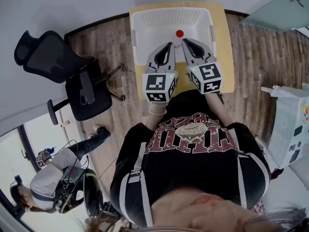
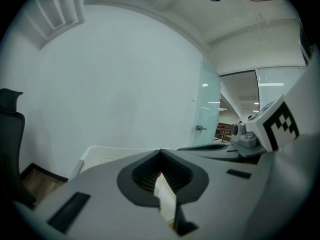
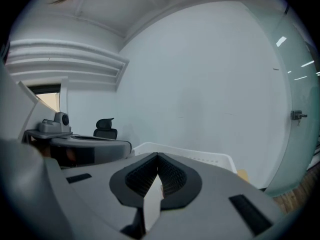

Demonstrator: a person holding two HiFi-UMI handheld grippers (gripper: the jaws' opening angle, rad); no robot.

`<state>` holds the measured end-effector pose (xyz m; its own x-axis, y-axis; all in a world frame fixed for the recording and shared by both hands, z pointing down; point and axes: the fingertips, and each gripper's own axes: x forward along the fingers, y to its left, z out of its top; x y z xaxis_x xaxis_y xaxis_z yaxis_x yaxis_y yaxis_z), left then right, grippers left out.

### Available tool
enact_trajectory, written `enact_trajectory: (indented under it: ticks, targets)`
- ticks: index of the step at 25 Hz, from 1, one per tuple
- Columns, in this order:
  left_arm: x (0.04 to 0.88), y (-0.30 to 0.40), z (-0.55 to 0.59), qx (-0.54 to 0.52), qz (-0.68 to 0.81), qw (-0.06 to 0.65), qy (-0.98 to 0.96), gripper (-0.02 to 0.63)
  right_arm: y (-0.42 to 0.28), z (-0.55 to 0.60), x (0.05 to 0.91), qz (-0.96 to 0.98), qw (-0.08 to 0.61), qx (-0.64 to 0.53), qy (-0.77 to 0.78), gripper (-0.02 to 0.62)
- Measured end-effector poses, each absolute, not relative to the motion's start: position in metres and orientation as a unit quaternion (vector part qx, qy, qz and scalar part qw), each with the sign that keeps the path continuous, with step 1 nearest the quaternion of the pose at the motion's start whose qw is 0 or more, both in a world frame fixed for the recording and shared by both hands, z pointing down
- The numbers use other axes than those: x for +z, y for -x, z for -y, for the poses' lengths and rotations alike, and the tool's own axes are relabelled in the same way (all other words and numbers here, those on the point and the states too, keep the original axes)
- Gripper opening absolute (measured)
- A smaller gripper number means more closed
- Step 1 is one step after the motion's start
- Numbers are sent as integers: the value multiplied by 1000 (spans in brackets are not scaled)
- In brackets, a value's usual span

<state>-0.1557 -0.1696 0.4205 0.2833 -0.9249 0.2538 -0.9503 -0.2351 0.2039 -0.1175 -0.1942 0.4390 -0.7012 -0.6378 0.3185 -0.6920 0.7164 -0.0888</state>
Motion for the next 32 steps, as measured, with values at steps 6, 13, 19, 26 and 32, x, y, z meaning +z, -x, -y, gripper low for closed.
enact_trajectory:
  ticks: [6,13,19,26,32]
  targets:
    - [429,155,179,48,603,169,-778,48,116,208,451,916,151,110,-355,17]
    - [437,158,185,51,608,179,-772,46,118,218,465,916,175,117,-341,17]
    - [440,163,189,47,615,187,-764,48,120,227,475,918,196,119,-324,18]
    - [443,169,189,42,626,194,-754,46,128,232,488,918,224,118,-305,97]
    - [446,179,189,39,634,199,-746,46,138,238,497,917,239,115,-297,127]
